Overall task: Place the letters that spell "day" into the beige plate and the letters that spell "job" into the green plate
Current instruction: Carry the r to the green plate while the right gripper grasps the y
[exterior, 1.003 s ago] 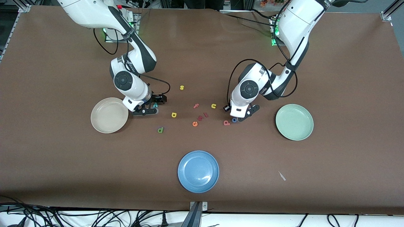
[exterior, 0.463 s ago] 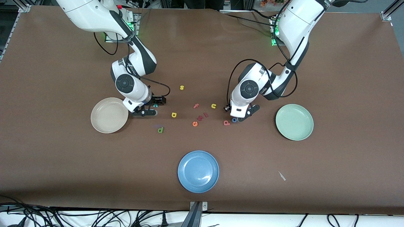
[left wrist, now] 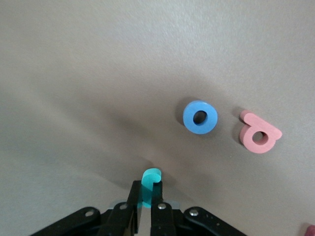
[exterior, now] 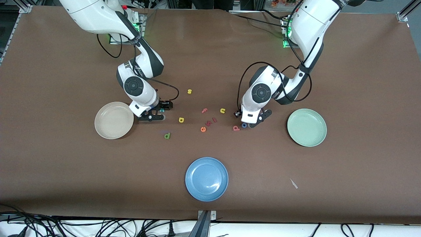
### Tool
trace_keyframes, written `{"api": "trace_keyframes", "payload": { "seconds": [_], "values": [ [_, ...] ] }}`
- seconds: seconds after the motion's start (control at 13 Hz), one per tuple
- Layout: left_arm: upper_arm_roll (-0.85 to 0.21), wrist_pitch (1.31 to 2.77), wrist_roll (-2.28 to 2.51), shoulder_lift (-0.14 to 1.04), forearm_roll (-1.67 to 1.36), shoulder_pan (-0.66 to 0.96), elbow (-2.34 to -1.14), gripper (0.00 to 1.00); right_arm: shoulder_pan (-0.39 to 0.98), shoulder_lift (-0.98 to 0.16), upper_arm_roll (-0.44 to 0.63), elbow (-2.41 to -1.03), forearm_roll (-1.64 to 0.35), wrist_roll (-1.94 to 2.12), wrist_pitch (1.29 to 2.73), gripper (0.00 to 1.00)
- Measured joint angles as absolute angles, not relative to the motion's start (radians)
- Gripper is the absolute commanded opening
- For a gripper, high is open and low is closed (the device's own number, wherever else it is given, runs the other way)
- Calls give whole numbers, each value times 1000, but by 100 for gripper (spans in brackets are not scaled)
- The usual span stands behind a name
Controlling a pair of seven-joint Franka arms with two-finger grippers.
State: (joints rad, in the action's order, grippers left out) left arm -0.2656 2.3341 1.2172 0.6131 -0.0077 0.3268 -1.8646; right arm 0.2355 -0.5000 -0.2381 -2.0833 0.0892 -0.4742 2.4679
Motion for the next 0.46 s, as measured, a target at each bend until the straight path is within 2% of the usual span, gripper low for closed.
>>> {"api": "trace_keyframes", "payload": {
  "seconds": [0.23, 0.46],
  "values": [
    [-254, 2247, 1214, 564, -6, 309, -1861, 0, 236, -514, -238, -2083, 95, -474, 2476, 88],
    [-251, 2146, 1099, 503, -1, 225, -1857, 0, 236, -520, -238, -2083, 96, -474, 2482, 84]
  ]
}}
